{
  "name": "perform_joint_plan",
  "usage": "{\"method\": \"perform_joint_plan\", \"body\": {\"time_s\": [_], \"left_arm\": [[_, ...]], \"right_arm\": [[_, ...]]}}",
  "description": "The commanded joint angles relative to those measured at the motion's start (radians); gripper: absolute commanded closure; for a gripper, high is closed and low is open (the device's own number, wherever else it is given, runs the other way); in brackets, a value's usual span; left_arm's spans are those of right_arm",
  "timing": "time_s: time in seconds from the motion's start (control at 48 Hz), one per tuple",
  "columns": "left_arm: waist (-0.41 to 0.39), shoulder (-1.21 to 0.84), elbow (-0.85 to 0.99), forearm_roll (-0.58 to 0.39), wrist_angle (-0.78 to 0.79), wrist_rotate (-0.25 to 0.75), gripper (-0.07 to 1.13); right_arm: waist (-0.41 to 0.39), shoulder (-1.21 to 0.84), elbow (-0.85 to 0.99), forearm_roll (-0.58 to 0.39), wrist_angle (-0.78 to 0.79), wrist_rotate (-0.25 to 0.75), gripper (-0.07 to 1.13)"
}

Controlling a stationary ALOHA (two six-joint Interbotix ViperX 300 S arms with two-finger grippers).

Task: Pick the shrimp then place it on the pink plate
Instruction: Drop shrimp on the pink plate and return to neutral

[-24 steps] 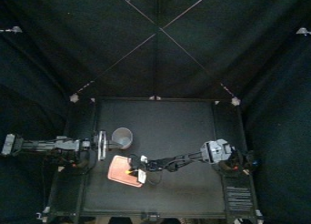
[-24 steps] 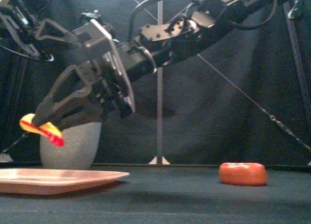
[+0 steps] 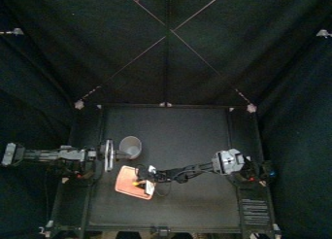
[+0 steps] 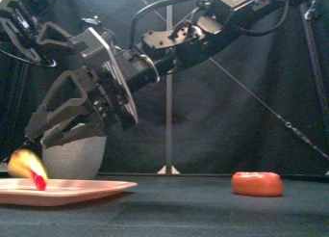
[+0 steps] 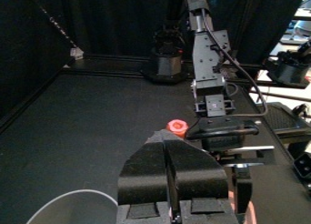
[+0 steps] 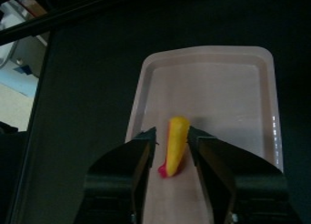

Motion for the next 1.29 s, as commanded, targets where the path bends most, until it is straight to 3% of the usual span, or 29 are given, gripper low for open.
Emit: {"method": "perform_joint_plan", "body": {"time_s": [0.021,0.396,0.979,1.292], "left_arm": [[0.003,0.005,-0.014,0.0,-0.009,-0.002,0.96],[0.002,0.005,-0.012,-0.002,-0.008,-0.003,0.96],[0.008,0.005,-0.005,-0.006,-0.009,-0.002,0.96],[0.012,0.005,0.002,-0.017,-0.009,-0.002,0.96]], "right_arm": [[-0.005,-0.026,-0.009,-0.002,-0.003,0.0,0.26],[-0.012,-0.118,0.094,-0.075,-0.057,-0.002,0.25],[-0.04,-0.491,0.637,-0.083,-0.594,-0.015,0.25],[-0.075,-0.632,0.818,-0.08,-0.683,-0.015,0.25]]}}
